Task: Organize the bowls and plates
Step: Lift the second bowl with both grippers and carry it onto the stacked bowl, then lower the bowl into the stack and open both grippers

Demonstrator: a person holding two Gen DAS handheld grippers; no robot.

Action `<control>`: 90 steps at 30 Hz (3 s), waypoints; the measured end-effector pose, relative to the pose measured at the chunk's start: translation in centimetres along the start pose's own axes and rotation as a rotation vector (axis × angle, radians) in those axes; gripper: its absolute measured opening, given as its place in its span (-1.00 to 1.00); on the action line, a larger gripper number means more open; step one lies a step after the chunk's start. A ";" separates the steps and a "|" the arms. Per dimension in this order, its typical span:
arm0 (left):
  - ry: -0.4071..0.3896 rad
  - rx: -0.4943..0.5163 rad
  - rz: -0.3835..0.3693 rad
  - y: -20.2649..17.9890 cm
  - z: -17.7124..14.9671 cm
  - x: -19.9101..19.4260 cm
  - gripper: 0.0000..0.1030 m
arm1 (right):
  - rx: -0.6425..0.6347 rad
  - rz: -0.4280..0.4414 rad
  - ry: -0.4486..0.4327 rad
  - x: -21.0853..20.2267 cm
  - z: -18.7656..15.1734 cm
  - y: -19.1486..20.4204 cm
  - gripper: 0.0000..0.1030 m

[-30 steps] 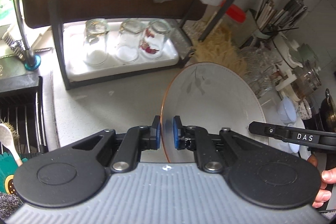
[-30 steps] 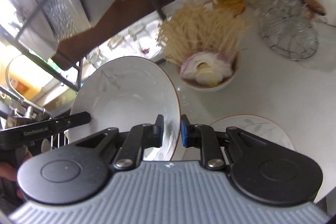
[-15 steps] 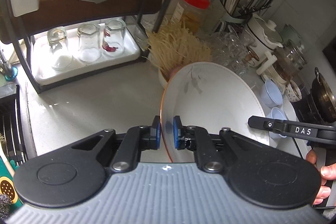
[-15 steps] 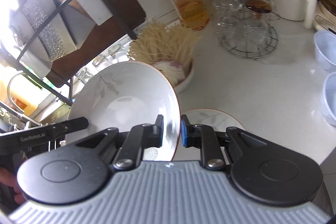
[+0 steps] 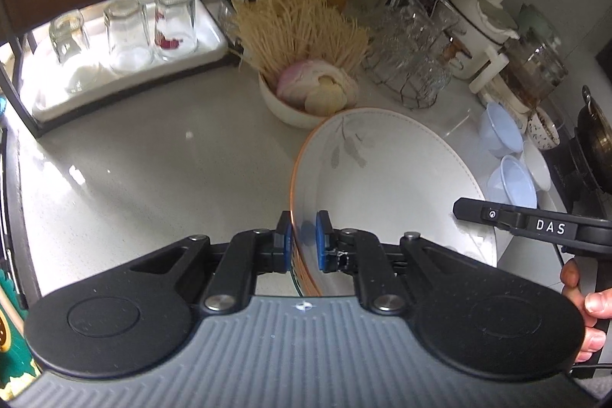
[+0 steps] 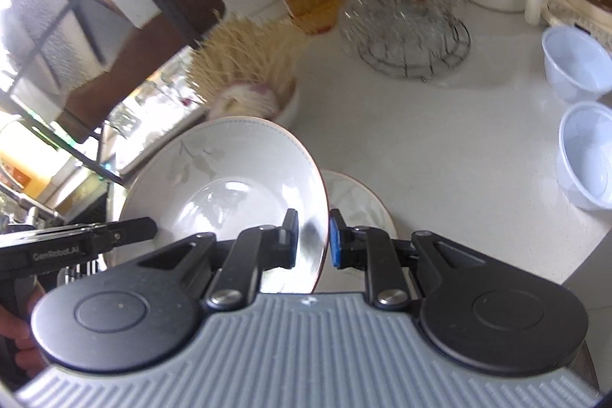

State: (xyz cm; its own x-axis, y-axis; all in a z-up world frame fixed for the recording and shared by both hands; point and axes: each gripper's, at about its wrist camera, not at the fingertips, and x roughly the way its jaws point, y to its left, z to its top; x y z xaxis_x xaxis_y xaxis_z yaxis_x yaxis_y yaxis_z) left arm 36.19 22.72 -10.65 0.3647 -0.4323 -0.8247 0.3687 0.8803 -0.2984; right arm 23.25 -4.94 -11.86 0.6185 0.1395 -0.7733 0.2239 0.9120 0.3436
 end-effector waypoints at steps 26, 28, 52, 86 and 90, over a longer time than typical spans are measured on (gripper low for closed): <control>0.104 0.007 0.083 -1.8 -0.4 5.2 -0.70 | -0.105 -0.047 0.049 4.0 -0.8 -2.2 -0.62; 0.106 0.000 0.088 -1.8 -0.4 5.3 -0.70 | -0.107 -0.043 0.051 4.2 -0.7 -2.3 -0.62; 0.161 -0.095 0.167 -1.5 -0.9 5.8 -0.68 | -0.119 0.064 0.073 5.6 -0.7 -3.0 -0.64; -0.088 -0.203 0.242 -9.2 -1.8 -0.9 -0.23 | -0.238 0.142 -0.055 -0.3 1.6 -4.6 -0.59; -0.135 -0.171 0.223 -10.6 -1.6 -2.9 -0.23 | -0.238 0.142 -0.099 -2.3 1.7 -4.1 -0.59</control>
State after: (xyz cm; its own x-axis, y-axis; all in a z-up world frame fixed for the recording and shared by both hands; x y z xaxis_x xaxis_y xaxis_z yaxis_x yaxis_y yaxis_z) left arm 29.88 14.98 -5.92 0.5348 -0.2367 -0.8112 0.1221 0.9715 -0.2029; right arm 22.20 -9.63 -10.62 0.7043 0.2445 -0.6664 -0.0460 0.9526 0.3008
